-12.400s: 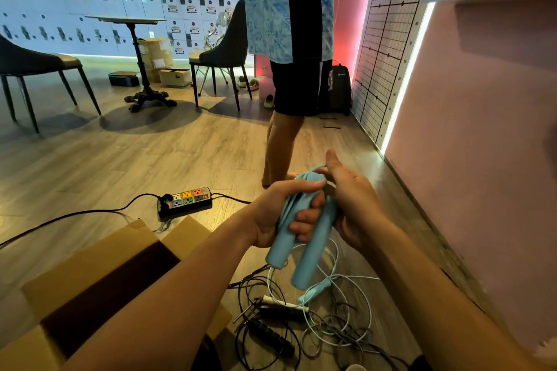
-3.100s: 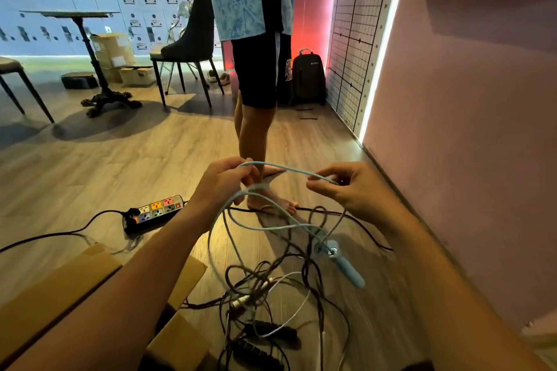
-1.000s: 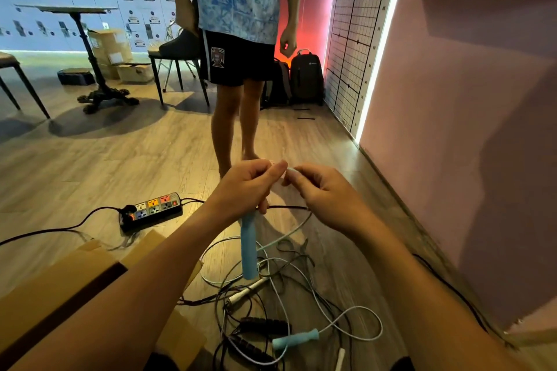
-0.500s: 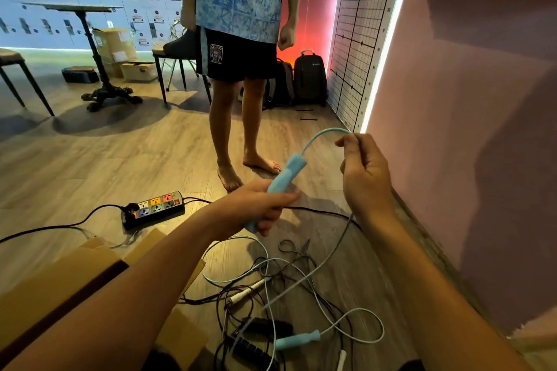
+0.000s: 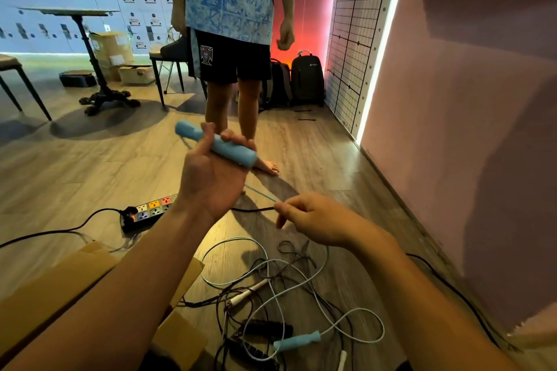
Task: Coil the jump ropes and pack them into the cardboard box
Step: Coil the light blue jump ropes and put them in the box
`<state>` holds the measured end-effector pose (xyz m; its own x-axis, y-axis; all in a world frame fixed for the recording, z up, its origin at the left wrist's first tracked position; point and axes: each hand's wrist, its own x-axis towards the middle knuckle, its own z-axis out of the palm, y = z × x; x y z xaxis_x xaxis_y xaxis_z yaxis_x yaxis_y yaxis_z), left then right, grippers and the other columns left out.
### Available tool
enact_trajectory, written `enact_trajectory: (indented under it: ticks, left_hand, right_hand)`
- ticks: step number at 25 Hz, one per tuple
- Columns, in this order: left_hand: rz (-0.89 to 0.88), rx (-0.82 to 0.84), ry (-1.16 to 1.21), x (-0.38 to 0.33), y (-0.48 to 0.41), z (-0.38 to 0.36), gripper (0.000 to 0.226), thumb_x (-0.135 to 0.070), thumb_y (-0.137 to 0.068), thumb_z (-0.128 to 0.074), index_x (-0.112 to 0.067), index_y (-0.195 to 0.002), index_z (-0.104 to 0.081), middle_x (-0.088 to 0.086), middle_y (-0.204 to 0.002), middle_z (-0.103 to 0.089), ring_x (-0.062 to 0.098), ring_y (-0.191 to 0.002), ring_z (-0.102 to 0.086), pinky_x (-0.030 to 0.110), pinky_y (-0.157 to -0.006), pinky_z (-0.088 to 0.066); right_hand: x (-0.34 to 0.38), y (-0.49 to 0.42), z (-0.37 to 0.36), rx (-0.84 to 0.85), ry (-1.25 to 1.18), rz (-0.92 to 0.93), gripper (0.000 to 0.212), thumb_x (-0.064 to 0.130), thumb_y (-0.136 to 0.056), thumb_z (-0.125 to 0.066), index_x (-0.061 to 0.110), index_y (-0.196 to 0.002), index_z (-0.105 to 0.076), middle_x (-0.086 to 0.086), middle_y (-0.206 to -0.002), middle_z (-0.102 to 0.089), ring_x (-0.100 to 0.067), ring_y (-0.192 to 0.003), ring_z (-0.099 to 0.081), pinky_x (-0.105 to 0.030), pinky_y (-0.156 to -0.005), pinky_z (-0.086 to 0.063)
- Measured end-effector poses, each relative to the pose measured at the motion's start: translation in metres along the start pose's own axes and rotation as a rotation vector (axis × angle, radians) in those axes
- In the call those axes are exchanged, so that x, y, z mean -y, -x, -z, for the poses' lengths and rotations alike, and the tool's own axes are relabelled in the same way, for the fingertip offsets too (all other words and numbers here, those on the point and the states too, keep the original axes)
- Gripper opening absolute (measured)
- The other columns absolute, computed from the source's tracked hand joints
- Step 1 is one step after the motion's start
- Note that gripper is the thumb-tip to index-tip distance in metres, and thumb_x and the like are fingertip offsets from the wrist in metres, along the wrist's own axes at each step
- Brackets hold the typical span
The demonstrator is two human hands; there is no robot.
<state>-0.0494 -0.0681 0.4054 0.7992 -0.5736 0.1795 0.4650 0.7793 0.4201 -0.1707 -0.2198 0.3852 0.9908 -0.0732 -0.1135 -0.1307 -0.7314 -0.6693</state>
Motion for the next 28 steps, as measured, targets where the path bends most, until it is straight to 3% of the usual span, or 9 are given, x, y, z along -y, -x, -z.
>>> enact_trajectory:
  ticks: [3,5,7,10,12,15,19,24,28]
  left_hand:
    - [-0.099,-0.087,-0.127,-0.011,-0.006,0.02,0.015,-0.027,-0.102,-0.045,-0.019,-0.09,-0.051,-0.004,-0.074,-0.052,0.009,-0.071,-0.055,0.035,-0.095,-0.043]
    - [-0.147,-0.133,-0.323,-0.01,-0.008,0.03,0.006,-0.019,-0.102,-0.046,-0.021,-0.097,-0.049,-0.002,-0.076,-0.052,0.01,-0.07,-0.055,0.036,-0.093,-0.045]
    - [-0.232,-0.167,-0.733,-0.007,-0.01,0.035,0.006,-0.015,-0.102,-0.047,-0.02,-0.105,-0.049,0.001,-0.078,-0.05,0.011,-0.069,-0.053,0.036,-0.082,-0.048]
    - [-0.172,-0.034,-1.438,0.001,-0.005,0.033,0.027,-0.041,-0.101,-0.047,-0.019,-0.116,-0.051,0.006,-0.085,-0.051,0.013,-0.072,-0.052,0.034,-0.07,-0.047]
    - [0.077,0.109,-1.565,0.011,0.002,0.027,0.047,-0.065,-0.094,-0.038,-0.022,-0.105,-0.057,0.004,-0.079,-0.052,0.012,-0.067,-0.05,0.032,-0.065,-0.045]
    - [0.4,0.271,-1.471,0.026,0.01,0.014,0.066,-0.072,-0.086,-0.023,-0.014,-0.085,-0.054,-0.003,-0.059,-0.048,0.01,-0.05,-0.043,0.03,-0.051,-0.04]
    - [0.5,0.395,-1.17,0.031,0.013,0.004,0.063,-0.07,-0.091,-0.027,-0.014,-0.08,-0.052,-0.003,-0.05,-0.041,0.012,-0.042,-0.035,0.029,-0.048,-0.034]
    - [0.381,0.347,-0.47,0.021,0.014,-0.005,0.048,-0.057,-0.099,-0.028,-0.015,-0.09,-0.05,-0.006,-0.054,-0.038,0.006,-0.039,-0.037,0.022,-0.043,-0.038]
    - [0.187,0.189,-0.159,0.007,0.004,0.001,0.027,-0.043,-0.102,-0.038,-0.019,-0.1,-0.05,-0.007,-0.067,-0.041,0.005,-0.05,-0.043,0.021,-0.055,-0.046]
  right_hand:
    - [0.001,0.004,0.008,-0.126,-0.098,0.092,0.038,0.05,-0.1,-0.048,0.03,-0.079,-0.072,-0.002,-0.068,-0.057,-0.012,-0.058,-0.049,-0.034,-0.06,-0.042]
    - [0.001,0.006,0.012,-0.187,-0.097,0.154,0.035,0.046,-0.098,-0.053,0.027,-0.079,-0.074,0.003,-0.062,-0.055,-0.002,-0.052,-0.043,-0.026,-0.056,-0.036]
    - [0.001,0.007,0.015,-0.251,-0.111,0.222,0.028,0.041,-0.097,-0.058,0.026,-0.079,-0.074,0.005,-0.062,-0.06,-0.002,-0.054,-0.047,-0.021,-0.056,-0.037]
    - [0.004,0.01,0.019,-0.424,-0.249,0.3,0.02,0.032,-0.095,-0.062,0.022,-0.082,-0.074,0.015,-0.06,-0.057,-0.001,-0.056,-0.048,-0.013,-0.054,-0.036]
    - [0.007,0.011,0.02,-0.529,-0.293,0.331,0.017,0.027,-0.096,-0.061,0.02,-0.087,-0.073,0.014,-0.062,-0.06,-0.004,-0.058,-0.05,-0.014,-0.055,-0.038]
    - [0.003,0.008,0.02,-0.677,-0.317,0.295,0.014,0.026,-0.097,-0.059,0.024,-0.091,-0.071,0.01,-0.066,-0.061,0.0,-0.06,-0.053,-0.012,-0.054,-0.041]
    - [-0.008,0.0,0.022,-0.79,-0.325,0.157,0.024,0.039,-0.095,-0.06,0.02,-0.09,-0.072,0.007,-0.063,-0.057,-0.002,-0.053,-0.046,-0.018,-0.05,-0.038]
    - [-0.009,-0.004,0.016,-0.695,-0.228,0.099,0.035,0.048,-0.095,-0.056,0.019,-0.08,-0.069,0.008,-0.053,-0.047,-0.004,-0.047,-0.039,-0.017,-0.047,-0.032]
    - [-0.008,-0.004,0.008,-0.447,-0.094,0.084,0.036,0.043,-0.101,-0.049,0.019,-0.085,-0.07,0.007,-0.059,-0.054,-0.002,-0.048,-0.043,-0.016,-0.048,-0.033]
